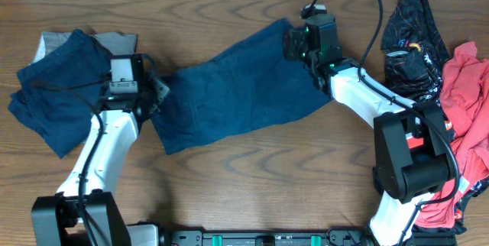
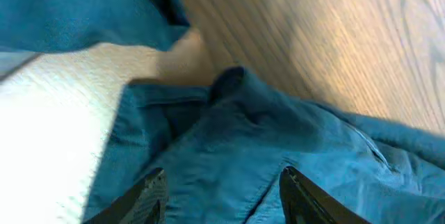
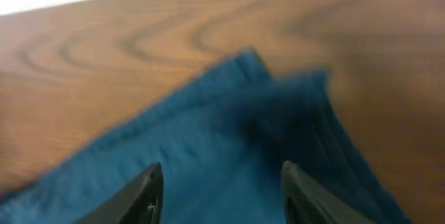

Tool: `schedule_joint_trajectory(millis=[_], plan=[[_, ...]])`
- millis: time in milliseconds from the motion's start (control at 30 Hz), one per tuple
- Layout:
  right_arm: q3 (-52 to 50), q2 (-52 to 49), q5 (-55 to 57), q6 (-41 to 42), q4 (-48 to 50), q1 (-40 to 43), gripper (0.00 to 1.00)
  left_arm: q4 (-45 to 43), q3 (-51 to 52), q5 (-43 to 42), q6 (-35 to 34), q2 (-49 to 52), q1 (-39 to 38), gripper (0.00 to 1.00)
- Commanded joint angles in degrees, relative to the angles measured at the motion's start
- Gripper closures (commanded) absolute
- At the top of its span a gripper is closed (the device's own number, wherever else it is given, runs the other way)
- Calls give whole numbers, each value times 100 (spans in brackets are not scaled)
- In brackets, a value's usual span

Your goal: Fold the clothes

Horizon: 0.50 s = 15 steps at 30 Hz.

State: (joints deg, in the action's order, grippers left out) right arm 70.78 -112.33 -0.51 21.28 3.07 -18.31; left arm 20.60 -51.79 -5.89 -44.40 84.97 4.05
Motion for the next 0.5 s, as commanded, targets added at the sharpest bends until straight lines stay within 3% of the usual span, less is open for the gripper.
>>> schedule_joint_trajectory(millis=[0, 200, 267, 467], plan=[[72, 66, 243, -229, -444, 149, 50, 291, -61, -387, -4, 0, 243, 46], [70, -7, 289, -682, -1482, 195, 53, 1049, -22, -505, 236, 2, 273, 46], [70, -118, 291, -885, -1670, 181, 52, 992, 50, -503, 275, 7, 273, 40], [70, -407, 439, -911, -2166, 179, 51, 205, 79, -507, 1102, 260, 273, 39]])
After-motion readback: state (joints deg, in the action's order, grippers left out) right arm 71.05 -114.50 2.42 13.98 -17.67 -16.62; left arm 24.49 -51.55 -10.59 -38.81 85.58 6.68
